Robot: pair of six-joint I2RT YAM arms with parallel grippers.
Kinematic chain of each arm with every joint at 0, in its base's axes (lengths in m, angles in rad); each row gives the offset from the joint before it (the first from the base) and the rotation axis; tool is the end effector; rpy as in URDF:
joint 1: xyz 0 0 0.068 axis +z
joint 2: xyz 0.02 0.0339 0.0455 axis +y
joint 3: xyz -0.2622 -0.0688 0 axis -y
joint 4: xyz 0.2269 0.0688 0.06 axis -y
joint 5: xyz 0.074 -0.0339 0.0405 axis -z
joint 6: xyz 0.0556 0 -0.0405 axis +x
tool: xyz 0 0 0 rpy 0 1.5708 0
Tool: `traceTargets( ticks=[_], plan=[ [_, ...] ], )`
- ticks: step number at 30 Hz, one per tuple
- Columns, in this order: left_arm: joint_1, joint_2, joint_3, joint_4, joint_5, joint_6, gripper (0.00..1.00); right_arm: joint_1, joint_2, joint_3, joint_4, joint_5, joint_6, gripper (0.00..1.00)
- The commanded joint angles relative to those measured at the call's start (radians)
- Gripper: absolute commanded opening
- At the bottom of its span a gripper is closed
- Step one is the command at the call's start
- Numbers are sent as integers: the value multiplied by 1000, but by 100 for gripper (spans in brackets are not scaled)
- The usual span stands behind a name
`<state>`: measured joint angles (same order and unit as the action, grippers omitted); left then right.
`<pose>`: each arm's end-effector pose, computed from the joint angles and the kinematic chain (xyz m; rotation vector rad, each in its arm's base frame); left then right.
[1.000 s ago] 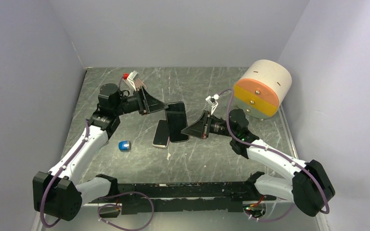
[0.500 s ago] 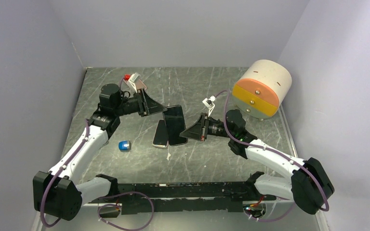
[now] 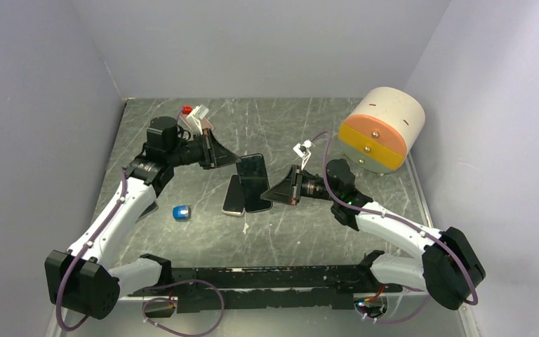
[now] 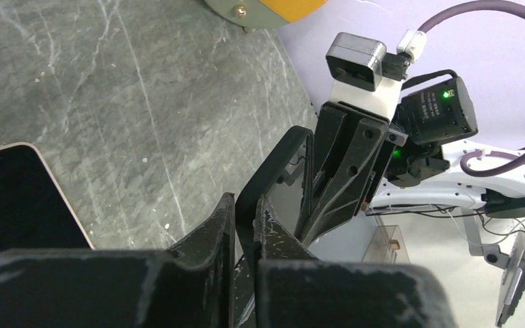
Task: Put the phone into the phone case
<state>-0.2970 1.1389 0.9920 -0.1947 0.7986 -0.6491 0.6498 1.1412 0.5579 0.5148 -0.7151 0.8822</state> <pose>0.2272 -0.1112 0.3400 0.2327 2.0428 -1.3738 0.1761 0.1796 0.2690 -0.4225 1.8944 1.6798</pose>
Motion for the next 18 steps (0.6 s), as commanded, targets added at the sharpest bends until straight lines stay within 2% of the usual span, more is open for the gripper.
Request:
traceTargets(
  ticks=[1, 4, 7, 8, 10, 14, 18],
  plan=[
    [-8, 1, 48, -85, -50, 73, 19, 2, -10, 53, 43, 53, -18, 0],
    [-8, -8, 46, -88, -62, 79, 46, 1, -19, 51, 16, 80, -32, 0],
    [-8, -16, 64, -141, -126, 115, 68, 1, -29, 51, -25, 109, -54, 0],
    [-8, -17, 72, -166, -153, 130, 73, 2, -34, 51, -39, 120, -60, 0],
    [-8, -15, 90, -218, -224, 146, 78, 1, -40, 51, -79, 169, -73, 0],
    [-7, -23, 92, -246, -269, 191, 90, -3, -24, 63, -169, 250, -115, 0],
    [-7, -37, 83, -287, -382, 263, 94, -10, 22, 82, -239, 305, -154, 0]
  ],
)
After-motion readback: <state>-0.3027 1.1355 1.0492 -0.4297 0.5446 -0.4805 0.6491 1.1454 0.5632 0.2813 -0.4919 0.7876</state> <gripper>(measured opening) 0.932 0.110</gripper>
